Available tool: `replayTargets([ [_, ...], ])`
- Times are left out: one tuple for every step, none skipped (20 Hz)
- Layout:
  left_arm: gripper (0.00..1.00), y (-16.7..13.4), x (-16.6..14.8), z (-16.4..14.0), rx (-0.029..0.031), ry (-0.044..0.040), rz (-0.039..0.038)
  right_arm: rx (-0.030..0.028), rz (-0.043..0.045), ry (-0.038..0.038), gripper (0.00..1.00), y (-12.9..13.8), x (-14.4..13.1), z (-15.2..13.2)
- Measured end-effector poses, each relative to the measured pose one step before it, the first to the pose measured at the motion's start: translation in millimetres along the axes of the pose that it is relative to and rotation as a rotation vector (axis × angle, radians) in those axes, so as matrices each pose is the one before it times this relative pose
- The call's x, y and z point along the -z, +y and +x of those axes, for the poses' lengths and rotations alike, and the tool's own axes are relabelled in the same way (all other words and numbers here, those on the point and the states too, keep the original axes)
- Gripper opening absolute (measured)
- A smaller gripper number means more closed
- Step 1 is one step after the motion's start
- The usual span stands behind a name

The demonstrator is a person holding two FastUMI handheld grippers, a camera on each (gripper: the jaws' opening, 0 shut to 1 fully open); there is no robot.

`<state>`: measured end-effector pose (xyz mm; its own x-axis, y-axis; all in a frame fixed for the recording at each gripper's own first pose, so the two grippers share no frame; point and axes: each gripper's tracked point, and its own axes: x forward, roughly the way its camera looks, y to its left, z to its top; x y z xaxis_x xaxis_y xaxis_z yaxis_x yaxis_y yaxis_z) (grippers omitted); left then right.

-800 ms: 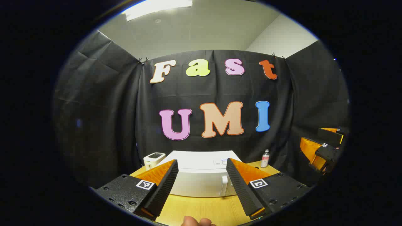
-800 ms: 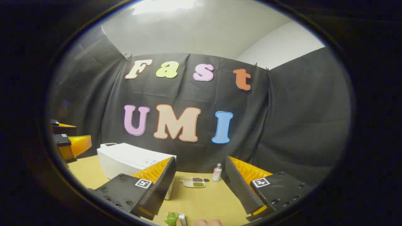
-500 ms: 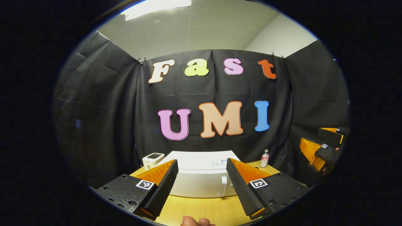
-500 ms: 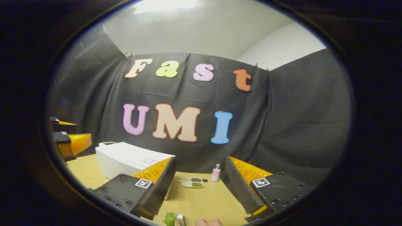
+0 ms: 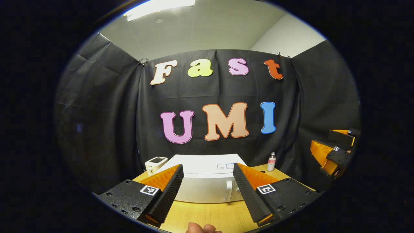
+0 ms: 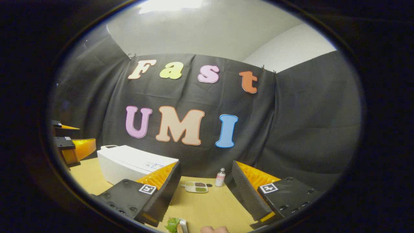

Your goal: Open the microwave oven with the left hand, put the food in, and close the microwave oven.

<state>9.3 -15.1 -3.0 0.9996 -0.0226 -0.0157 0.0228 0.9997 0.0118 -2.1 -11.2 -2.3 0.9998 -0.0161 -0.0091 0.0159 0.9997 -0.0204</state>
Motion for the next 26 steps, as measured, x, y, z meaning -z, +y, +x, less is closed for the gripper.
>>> replayTargets([
  [0.95, -1.53, 0.23, -0.57, 0.00247, 0.00203, -0.00148, -0.00246, -0.00128, 0.00352, 0.99, 0.08, 0.75, -0.16],
  [0.95, -0.99, 1.17, -1.71, 0.00065, 0.00256, -0.00160, 0.00122, -0.00283, 0.00304, 0.99, -0.51, 0.85, 0.00],
  [0.95, -0.22, -0.03, 1.14, 0.00059, 0.00213, -0.00029, -0.00036, -0.00181, -0.00048, 0.99, -0.70, 0.30, 0.10],
  [0.95, -0.61, 0.61, -0.30, 0.00131, 0.00107, 0.00286, -0.00072, 0.00036, -0.00244, 0.96, 0.19, -0.85, -0.36],
  [0.95, -0.19, -1.08, -0.31, 0.00138, -0.00002, 0.00531, -0.00162, 0.00027, 0.00026, 0.96, 1.17, 0.33, 1.32],
  [0.95, 0.32, -0.23, 2.05, 0.00074, -0.00236, 0.00464, -0.00284, 0.00165, 0.00038, 0.96, 0.78, -0.94, 1.05],
  [0.95, 0.07, -0.30, 0.50, 0.00002, -0.00137, 0.00269, -0.00282, 0.00171, 0.00141, 0.99, 1.69, 1.32, 1.03],
  [0.95, -0.10, -0.35, 0.32, -0.00103, 0.00002, 0.00125, -0.00473, 0.00207, 0.00035, 0.99, 1.45, -1.11, 0.34],
  [0.95, 0.03, 0.74, -0.24, -0.00201, 0.00360, -0.00029, -0.00215, 0.00084, -0.00151, 0.99, 0.75, 0.17, 0.85],
  [0.95, -0.12, 1.91, 0.12, 0.00028, 0.00488, -0.00353, -0.00125, -0.00206, 0.00005, 0.99, 1.02, -0.31, 1.09],
  [0.95, -0.31, 0.08, -0.87, 0.00095, 0.00158, -0.00733, -0.00102, -0.00295, 0.00043, 0.99, 0.36, 0.89, 0.77],
  [0.95, 0.64, 1.28, -0.96, 0.00092, 0.00370, -0.00544, -0.00089, -0.00225, -0.00049, 0.96, 0.29, -0.22, -0.04],
  [0.95, 0.99, 1.99, -0.75, -0.00138, 0.00474, 0.00033, -0.00027, -0.00097, -0.00035, 0.96, -0.76, 0.70, -0.58],
  [0.95, 2.17, 3.11, -0.35, -0.00411, 0.00544, 0.00561, -0.00123, -0.00003, 0.00198, 0.96, -0.34, 0.15, -1.30],
  [0.96, 2.63, 2.01, -0.84, -0.00439, 0.00247, 0.00579, 0.00046, -0.00100, 0.00132, 0.96, -0.27, 0.73, -0.61],
  [0.95, 1.11, 3.97, 0.19, -0.00245, 0.00496, 0.00464, 0.00158, -0.00310, 0.00210, 0.99, -1.16, 0.36, -0.66],
  [0.95, 0.50, 3.43, 0.45, -0.00048, 0.00800, 0.00153, -0.00063, -0.00353, 0.00147, 0.99, -0.17, 1.02, 0.35],
  [0.95, -1.42, 5.60, 1.45, 0.00184, 0.01088, -0.00268, 0.00121, -0.00449, 0.00049, 0.96, -0.08, -0.34, 0.02],
  [0.95, -2.33, 4.36, 1.07, 0.00536, 0.00958, -0.00697, 0.00153, -0.00524, 0.00010, 0.99, -1.17, -0.08, 0.92],
  [0.95, -1.85, 3.12, 2.88, 0.00567, 0.00671, -0.00799, 0.00435, -0.00316, -0.00199, 0.96, -1.75, -1.84, 0.58],
  [0.95, -1.86, 2.50, 3.49, 0.00381, 0.00324, -0.00511, 0.00417, -0.00102, -0.00124, 0.96, -1.70, -1.58, 0.43],
  [0.95, -1.58, 3.17, 3.14, 0.00304, 0.00371, 0.00072, 0.00230, 0.00219, -0.00009, 0.96, -1.87, -1.84, 0.14],
  [0.95, -0.78, 4.29, 4.20, 0.00198, 0.00125, 0.00654, 0.00057, 0.00544, -0.00026, 0.96, -1.09, -0.79, -0.11],
  [0.95, -1.35, 6.60, 4.60, 0.00027, 0.00362, 0.01560, 0.00445, 0.00771, -0.00321, 0.96, -2.43, -2.44, -1.22],
  [0.95, -2.39, 7.49, 5.52, 0.00391, 0.00543, 0.01304, 0.00722, 0.00571, -0.00195, 0.96, -4.22, -0.63, -0.30],
  [0.95, -4.75, 7.44, 6.83, 0.00735, 0.00269, 0.00342, 0.00782, -0.00017, 0.00020, 0.99, -3.93, -0.95, -0.90],
])
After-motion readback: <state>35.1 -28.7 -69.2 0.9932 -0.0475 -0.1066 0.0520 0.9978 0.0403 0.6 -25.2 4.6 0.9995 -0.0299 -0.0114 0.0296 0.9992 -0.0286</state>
